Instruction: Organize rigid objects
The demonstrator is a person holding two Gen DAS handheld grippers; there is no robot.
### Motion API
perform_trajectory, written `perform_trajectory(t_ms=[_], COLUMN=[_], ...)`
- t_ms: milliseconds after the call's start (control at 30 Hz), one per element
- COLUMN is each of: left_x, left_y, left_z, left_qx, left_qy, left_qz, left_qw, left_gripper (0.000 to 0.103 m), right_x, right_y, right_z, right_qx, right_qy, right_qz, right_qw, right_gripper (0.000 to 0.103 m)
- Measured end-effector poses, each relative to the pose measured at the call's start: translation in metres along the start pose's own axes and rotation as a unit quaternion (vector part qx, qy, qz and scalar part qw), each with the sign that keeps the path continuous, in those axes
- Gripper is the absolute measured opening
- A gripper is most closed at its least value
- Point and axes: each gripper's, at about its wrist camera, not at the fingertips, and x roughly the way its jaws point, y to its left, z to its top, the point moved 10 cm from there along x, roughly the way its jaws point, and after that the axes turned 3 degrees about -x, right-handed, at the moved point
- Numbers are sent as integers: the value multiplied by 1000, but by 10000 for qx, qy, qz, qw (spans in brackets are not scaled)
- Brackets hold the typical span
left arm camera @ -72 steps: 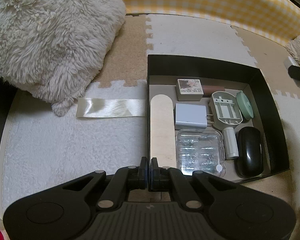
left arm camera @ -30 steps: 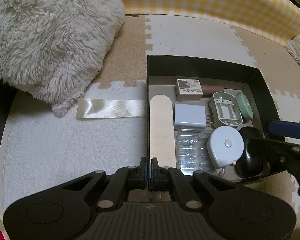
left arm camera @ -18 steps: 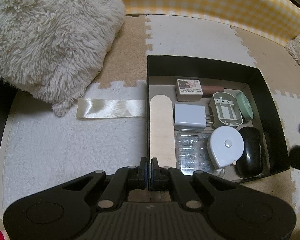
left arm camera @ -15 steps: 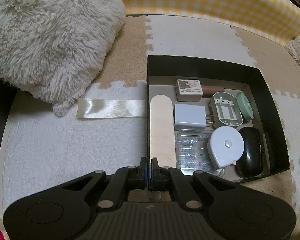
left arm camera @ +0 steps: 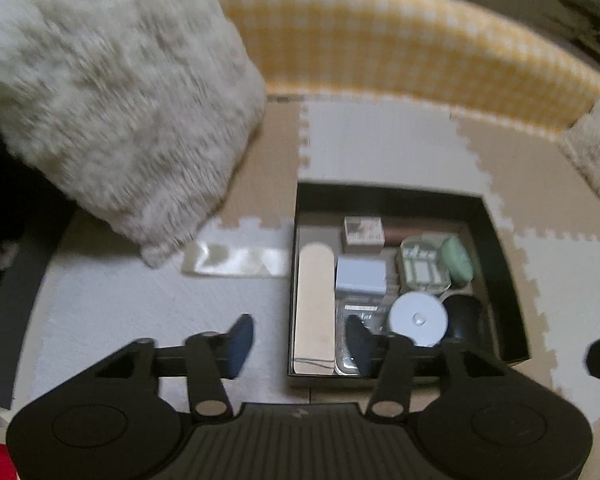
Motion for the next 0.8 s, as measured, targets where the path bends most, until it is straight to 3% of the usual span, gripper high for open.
perform_trajectory(t_ms=[200,300,533,800], left_x=[-47,-68,-113,-136], left_y=[-5,-13,-38,-39], left_z=[3,1,-19,-43], left_qx=[78,95,136,147], left_qy=[-647,-881,-1184,-1355], left_qz=[143,117,-105,108], left_qw=[9978,9960,9928,9906], left_gripper=[78,81,90,102], right_x=[-17,-26,-47,-72], right_y=[-5,-6,-10,-9], right_z=[-1,-3,-5,-13], right_qx=[24,2,10,-62], right_qy=[-166,-247,-399,-548], right_qz=[-110,-185,-325,-475], right_qw=[9998,9995,9987,9973], right_gripper=[85,85,86,94])
